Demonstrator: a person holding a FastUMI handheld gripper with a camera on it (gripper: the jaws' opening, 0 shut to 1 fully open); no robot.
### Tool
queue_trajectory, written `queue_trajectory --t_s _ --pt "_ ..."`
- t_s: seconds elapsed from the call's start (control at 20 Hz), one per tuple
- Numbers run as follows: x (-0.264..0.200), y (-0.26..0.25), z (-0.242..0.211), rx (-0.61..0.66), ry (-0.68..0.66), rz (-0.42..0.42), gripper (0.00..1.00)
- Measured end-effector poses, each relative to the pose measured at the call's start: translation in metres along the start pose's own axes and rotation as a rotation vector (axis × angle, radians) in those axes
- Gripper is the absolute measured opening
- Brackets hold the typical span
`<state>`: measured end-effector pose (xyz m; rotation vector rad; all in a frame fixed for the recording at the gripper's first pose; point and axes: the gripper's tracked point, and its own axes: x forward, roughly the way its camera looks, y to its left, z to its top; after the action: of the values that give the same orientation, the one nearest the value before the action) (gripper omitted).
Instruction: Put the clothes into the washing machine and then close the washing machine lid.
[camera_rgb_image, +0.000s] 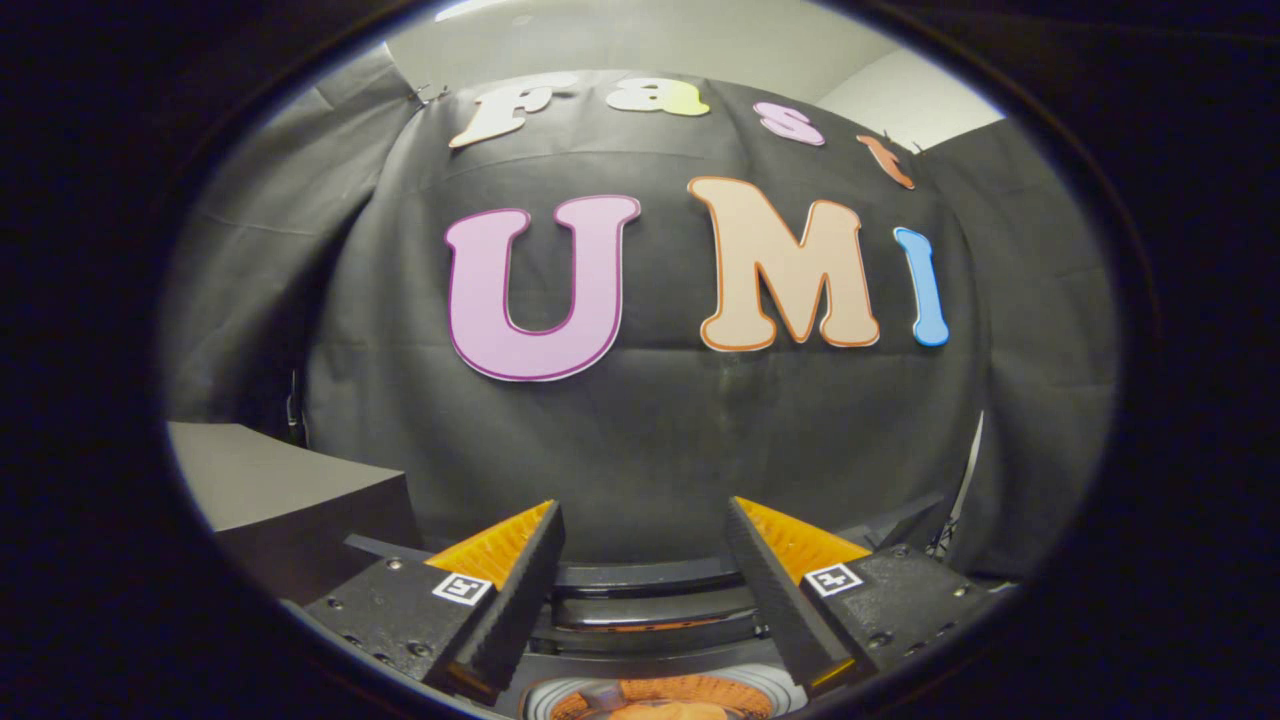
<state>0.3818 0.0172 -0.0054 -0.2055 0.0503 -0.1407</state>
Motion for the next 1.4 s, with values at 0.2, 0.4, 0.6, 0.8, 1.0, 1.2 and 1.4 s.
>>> queue_trajectory --t_s 0.2,0.4,0.6,0.8,1.0,1.2,1.4 --pt "-0.003 -0.002 -0.001 0.004 -0.010 0.012 0.99" --pt "-0.005 -0.003 -0.001 0.005 -0.034 0.017 0.99" --pt "-0.007 -0.001 -0.003 0.007 -0.011 0.040 0.99" --pt "-0.012 -0.002 -0.005 0.010 -0.005 0.053 1.00" --pt "-0.021 -0.002 -0.011 0.006 0.021 0.069 1.00" --pt "-0.038 -0.006 -0.026 0.006 0.060 0.076 1.00" --pt "-0.064 -0.018 -0.052 -0.077 0.130 0.056 0.99"
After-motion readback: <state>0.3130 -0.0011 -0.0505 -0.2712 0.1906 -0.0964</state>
